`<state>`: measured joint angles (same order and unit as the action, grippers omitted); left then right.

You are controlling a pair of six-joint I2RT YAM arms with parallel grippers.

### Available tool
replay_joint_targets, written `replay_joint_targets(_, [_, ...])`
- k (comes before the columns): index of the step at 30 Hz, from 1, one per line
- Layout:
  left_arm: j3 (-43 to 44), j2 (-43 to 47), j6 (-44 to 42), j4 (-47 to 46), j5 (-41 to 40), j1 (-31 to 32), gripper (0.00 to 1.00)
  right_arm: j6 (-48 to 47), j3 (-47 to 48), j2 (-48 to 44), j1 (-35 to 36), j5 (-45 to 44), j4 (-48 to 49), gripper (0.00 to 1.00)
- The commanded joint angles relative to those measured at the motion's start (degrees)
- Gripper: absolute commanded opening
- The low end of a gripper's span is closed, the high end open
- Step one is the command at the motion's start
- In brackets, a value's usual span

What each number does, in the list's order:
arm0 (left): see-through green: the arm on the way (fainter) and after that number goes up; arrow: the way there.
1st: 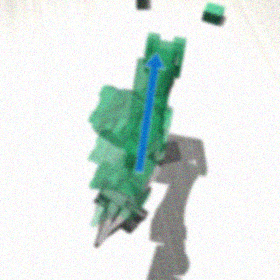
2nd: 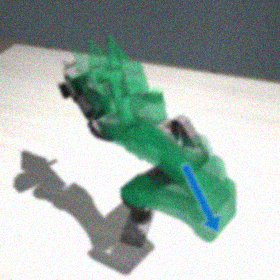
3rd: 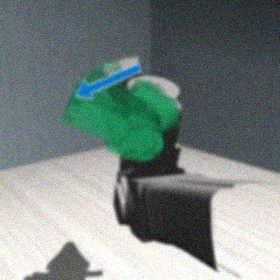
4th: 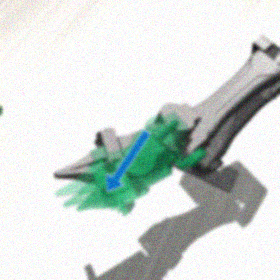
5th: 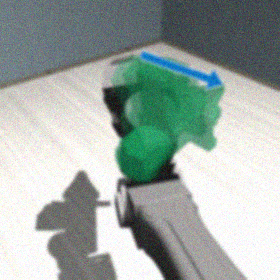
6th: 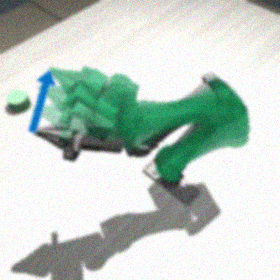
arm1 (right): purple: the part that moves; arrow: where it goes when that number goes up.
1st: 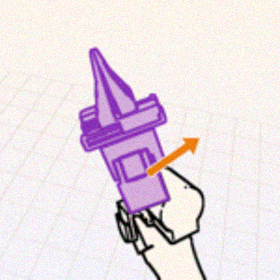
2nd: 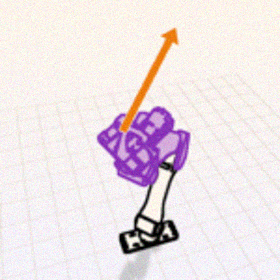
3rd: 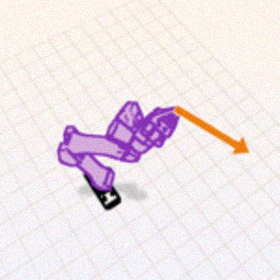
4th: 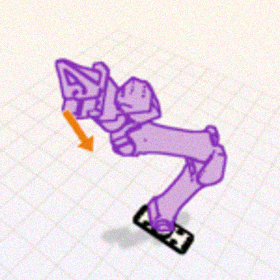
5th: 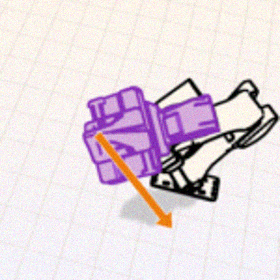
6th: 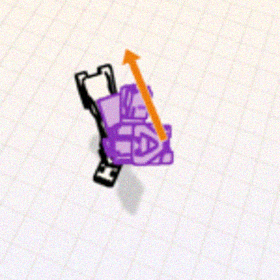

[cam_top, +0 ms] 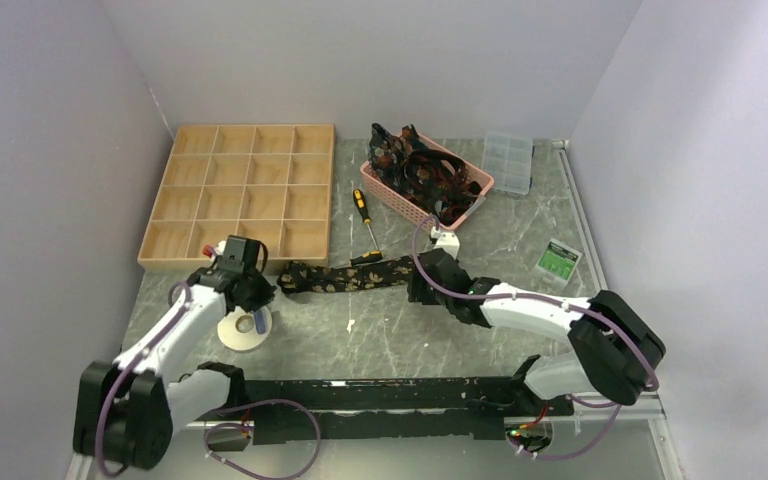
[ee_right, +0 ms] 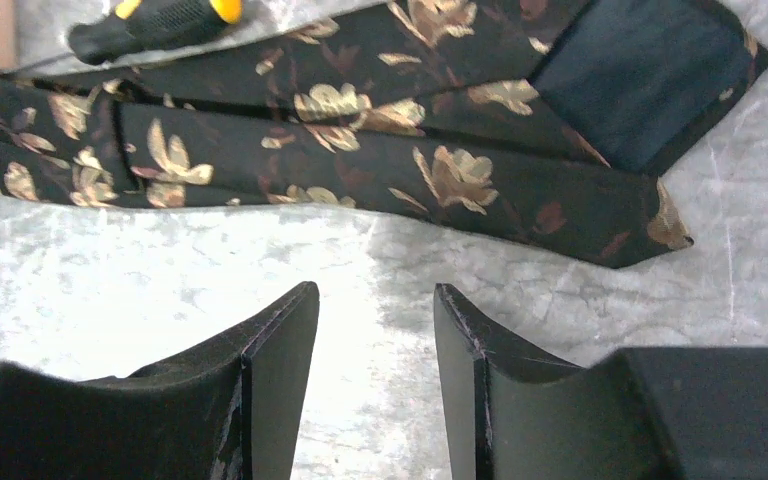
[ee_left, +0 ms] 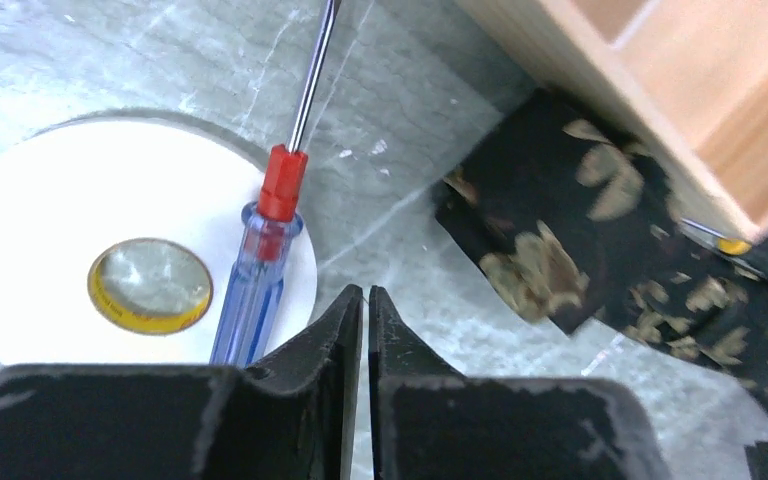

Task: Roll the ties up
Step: Roll the tie at the center of the board.

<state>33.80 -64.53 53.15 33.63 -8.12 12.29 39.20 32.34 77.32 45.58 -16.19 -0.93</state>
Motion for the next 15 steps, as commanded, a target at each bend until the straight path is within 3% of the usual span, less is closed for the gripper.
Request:
replay_joint_targets(1, [1.5,9.5,-2.1,5.2,-2.2,-0.3,0.17,-2.8,5.6,0.3,-0.2,-0.6,-1.6,0.51])
replay_joint_targets(4, [0.5,13.8,-5.2,0.5,1.6,-0.2,0.34,-3.8,8.3,2.6,-0.7,0.6,-0.8,0.51])
replay_joint_targets(7, [-0.4,14.8,-7.9,-5.0,6.5,-0.3,0.59,-4.9,10.3,5.2,-0.6,0.6,-1.5,0.54])
replay_joint_targets(15, [4.6,5.4,-11.1,-7.9,8.8,-0.2,0.72,-7.7,11.3,9.4,0.5,-0.7,-2.0,0.56])
